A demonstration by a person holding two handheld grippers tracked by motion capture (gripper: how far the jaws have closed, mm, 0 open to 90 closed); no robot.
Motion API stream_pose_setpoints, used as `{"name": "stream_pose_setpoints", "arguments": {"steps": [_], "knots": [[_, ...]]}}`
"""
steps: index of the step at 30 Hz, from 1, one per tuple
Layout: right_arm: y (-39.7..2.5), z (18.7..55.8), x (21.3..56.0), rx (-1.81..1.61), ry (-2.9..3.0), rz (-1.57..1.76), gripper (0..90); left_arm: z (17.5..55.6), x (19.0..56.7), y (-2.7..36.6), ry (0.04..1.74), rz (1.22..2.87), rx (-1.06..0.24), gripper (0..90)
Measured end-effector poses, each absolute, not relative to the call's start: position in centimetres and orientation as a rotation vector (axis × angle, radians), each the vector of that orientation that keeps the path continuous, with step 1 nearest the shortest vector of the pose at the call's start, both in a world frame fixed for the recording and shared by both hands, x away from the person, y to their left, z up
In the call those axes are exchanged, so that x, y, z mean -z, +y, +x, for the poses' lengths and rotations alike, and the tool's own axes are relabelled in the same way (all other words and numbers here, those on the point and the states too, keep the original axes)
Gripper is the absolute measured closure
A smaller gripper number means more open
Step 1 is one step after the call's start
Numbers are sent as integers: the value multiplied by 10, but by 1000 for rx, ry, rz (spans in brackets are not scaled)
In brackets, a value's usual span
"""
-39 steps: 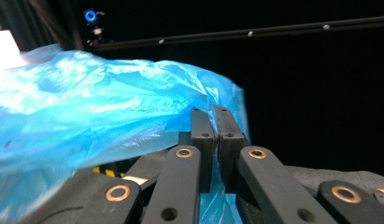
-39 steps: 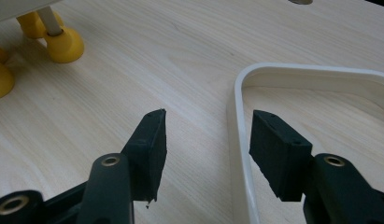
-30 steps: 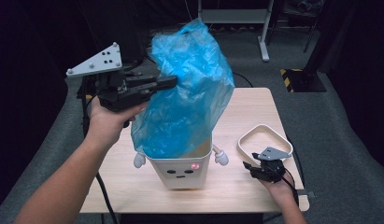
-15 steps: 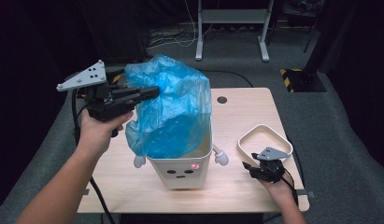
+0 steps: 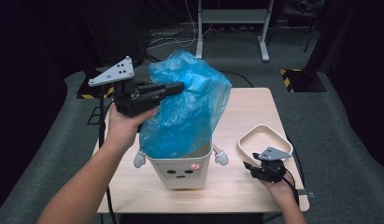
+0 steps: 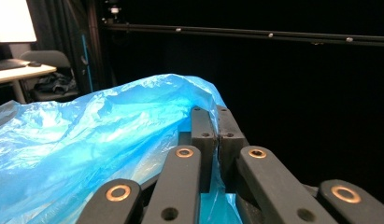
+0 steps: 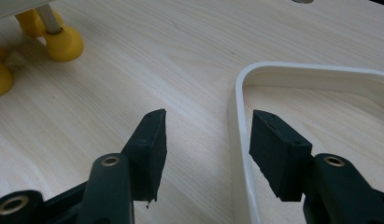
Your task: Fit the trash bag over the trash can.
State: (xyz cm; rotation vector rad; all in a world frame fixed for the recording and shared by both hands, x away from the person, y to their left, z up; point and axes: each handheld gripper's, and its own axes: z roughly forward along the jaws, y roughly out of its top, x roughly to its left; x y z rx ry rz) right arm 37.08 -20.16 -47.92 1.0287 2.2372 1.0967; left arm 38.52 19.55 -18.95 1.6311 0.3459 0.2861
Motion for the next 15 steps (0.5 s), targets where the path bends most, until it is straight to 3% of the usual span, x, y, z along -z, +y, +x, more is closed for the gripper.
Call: {"name": "stream_pose_setpoints", "arguments": {"steps": [6, 15], "knots": [[-202, 370, 479, -1099, 2239, 1033, 451, 381, 198, 192, 327, 1672, -343, 885], [-199, 371, 479, -1093, 2241, 1025, 451, 372, 219, 223, 347, 1714, -341, 885]]}}
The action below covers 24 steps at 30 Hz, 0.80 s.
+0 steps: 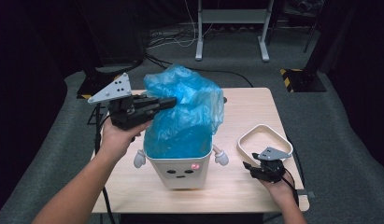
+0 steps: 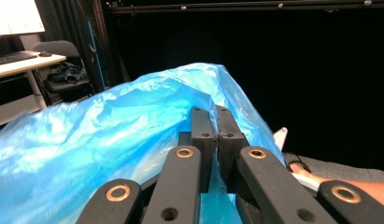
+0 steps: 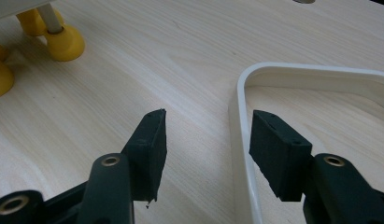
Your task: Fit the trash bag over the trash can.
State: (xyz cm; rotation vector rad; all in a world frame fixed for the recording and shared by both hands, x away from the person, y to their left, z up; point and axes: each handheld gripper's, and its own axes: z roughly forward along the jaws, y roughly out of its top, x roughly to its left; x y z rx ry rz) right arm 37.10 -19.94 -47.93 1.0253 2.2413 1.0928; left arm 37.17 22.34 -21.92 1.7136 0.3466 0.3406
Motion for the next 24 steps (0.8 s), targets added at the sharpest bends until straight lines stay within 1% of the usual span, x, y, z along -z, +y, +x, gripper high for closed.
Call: {"name": "stream_pose_setpoints", "arguments": {"steps": [5, 11, 15, 19, 24], "knots": [[-198, 370, 479, -1091, 2241, 1022, 451, 364, 232, 232, 344, 1736, -313, 885], [-200, 371, 478, -1093, 2232, 1023, 451, 355, 246, 244, 344, 1768, -316, 885], [-201, 371, 476, -1098, 2221, 1026, 450, 353, 257, 254, 371, 1777, -253, 884], [-201, 371, 474, -1102, 2213, 1025, 450, 350, 266, 256, 368, 1814, -235, 884], [-198, 370, 469, -1098, 2209, 996, 451, 349, 269, 257, 359, 1819, -209, 884]]}}
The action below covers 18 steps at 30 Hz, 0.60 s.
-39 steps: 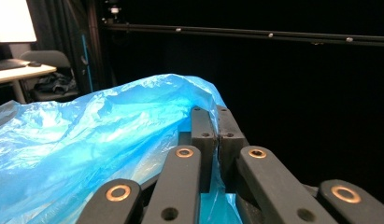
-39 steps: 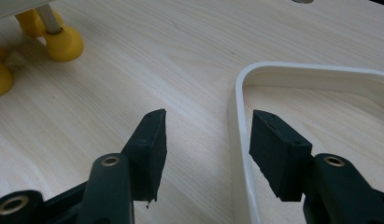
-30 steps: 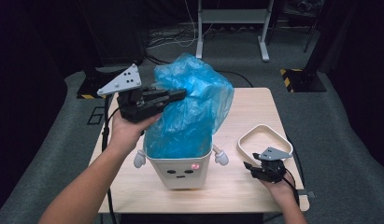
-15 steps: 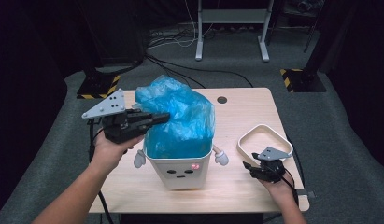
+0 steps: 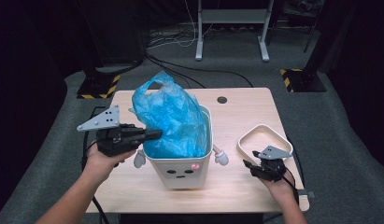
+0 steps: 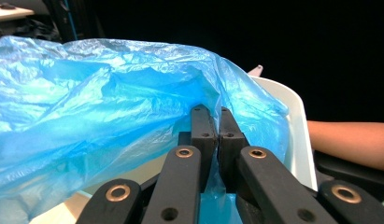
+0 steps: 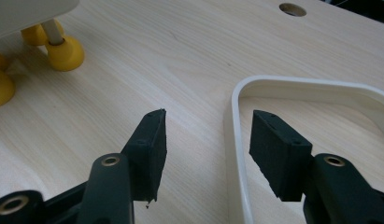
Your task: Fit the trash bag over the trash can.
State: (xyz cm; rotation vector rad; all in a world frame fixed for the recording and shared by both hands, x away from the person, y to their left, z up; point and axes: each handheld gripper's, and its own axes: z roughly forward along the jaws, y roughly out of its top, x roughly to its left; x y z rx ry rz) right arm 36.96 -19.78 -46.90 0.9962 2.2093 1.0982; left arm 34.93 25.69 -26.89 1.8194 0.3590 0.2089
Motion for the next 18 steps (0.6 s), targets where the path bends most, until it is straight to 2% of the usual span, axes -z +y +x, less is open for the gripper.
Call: {"name": "stream_pose_setpoints", "arguments": {"steps": [18], "knots": [[-198, 369, 464, -1113, 2197, 985, 450, 358, 275, 236, 307, 1934, -127, 881]]}}
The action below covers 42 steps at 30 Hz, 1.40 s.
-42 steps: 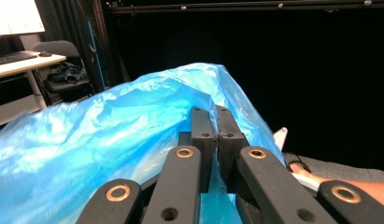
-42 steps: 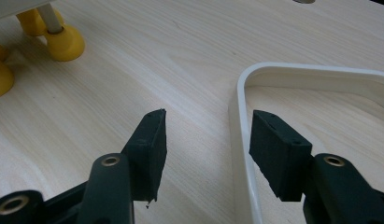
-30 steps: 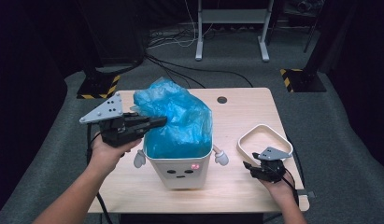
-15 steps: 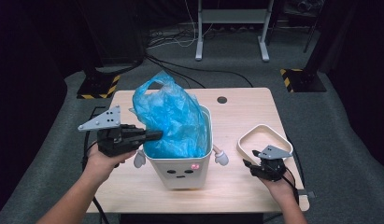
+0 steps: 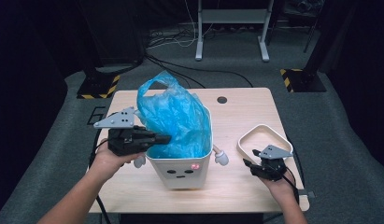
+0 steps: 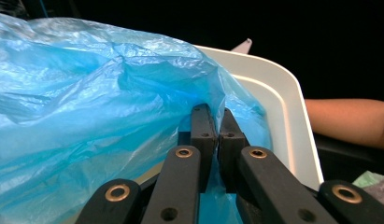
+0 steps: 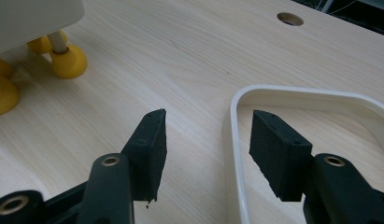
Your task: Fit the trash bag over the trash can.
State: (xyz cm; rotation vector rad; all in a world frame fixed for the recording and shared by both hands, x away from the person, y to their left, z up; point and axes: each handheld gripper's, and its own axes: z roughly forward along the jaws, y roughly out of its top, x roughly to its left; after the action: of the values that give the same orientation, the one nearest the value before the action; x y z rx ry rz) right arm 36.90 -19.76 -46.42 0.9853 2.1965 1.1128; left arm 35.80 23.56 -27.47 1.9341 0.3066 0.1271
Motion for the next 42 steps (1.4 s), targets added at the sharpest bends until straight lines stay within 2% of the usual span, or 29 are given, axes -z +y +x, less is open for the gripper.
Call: {"name": "stream_pose_setpoints", "arguments": {"steps": [7, 13, 17, 20, 32, 37, 42], "knots": [[-191, 367, 447, -1164, 2181, 942, 450, 361, 277, 237, 309, 1953, -93, 860], [-183, 367, 431, -1199, 2188, 891, 450, 357, 275, 241, 333, 1917, -90, 707], [-181, 367, 427, -1196, 2189, 881, 450, 351, 272, 246, 353, 1903, -113, 563], [-182, 366, 426, -1199, 2186, 884, 450, 348, 270, 253, 381, 1886, -133, 505], [-178, 366, 402, -1234, 2186, 854, 449, 351, 247, 280, 453, 1813, -228, 484], [-173, 368, 398, -1232, 2196, 826, 449, 358, 230, 277, 445, 1781, -257, 477], [-172, 371, 397, -1253, 2191, 826, 450, 370, 222, 257, 416, 1798, -244, 478]]}}
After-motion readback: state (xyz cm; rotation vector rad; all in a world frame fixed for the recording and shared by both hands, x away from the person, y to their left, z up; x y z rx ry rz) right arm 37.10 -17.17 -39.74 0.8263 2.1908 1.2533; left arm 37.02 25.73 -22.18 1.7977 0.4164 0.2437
